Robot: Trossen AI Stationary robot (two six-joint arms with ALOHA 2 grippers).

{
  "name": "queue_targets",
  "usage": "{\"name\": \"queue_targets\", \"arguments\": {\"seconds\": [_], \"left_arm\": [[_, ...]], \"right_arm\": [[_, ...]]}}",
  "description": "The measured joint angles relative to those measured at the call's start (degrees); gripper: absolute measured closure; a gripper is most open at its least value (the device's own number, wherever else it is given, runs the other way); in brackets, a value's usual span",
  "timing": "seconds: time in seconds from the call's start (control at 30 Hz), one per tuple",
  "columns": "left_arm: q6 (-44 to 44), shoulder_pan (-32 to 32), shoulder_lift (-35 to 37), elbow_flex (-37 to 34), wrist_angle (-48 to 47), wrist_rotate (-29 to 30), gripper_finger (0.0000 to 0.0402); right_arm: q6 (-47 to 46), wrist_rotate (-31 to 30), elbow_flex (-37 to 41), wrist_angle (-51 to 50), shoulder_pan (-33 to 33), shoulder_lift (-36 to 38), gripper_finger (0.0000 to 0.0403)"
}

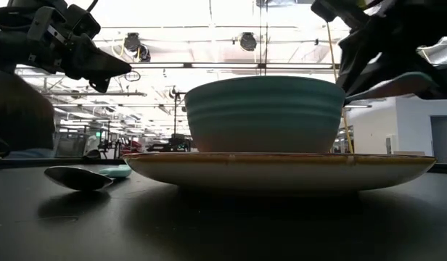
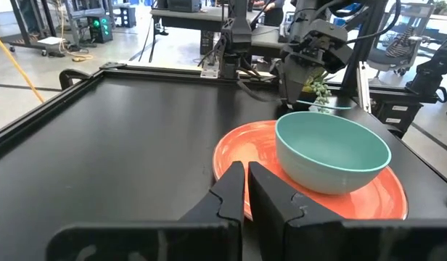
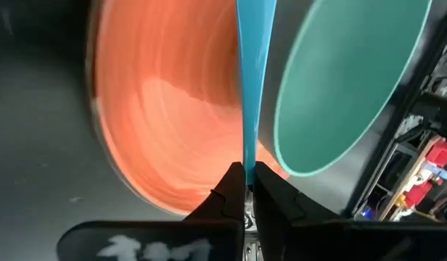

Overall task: Set table place
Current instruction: Put the light blue fork on the orange plate to the right of the green bowl

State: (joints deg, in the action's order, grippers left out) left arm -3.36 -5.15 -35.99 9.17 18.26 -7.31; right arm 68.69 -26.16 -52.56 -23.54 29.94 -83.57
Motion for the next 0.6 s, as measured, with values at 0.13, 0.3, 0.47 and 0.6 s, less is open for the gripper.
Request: {"name": "queue_targets", "arguments": {"seconds": [0.13, 0.3, 0.47, 0.6], "left_arm": [[-0.2, 0.0, 0.0, 0.0, 0.0, 0.0, 0.0376], [-0.4, 0.0, 0.0, 0.0, 0.0, -0.1, 0.0376], [-0.2, 0.0, 0.0, 0.0, 0.0, -0.1, 0.0376], [-0.2, 0.0, 0.0, 0.0, 0.0, -0.1, 0.0376]], "right_arm": [[0.2, 2.7, 0.7, 2.7, -1.0, 0.0, 0.0401], [0.4, 2.4, 1.9, 3.3, -1.9, 0.0, 0.0401], [-0.1, 3.9, 3.5, 4.4, -1.9, -0.1, 0.0401], [-1.0, 3.9, 4.2, 5.4, -2.2, -0.1, 0.0401]]}}
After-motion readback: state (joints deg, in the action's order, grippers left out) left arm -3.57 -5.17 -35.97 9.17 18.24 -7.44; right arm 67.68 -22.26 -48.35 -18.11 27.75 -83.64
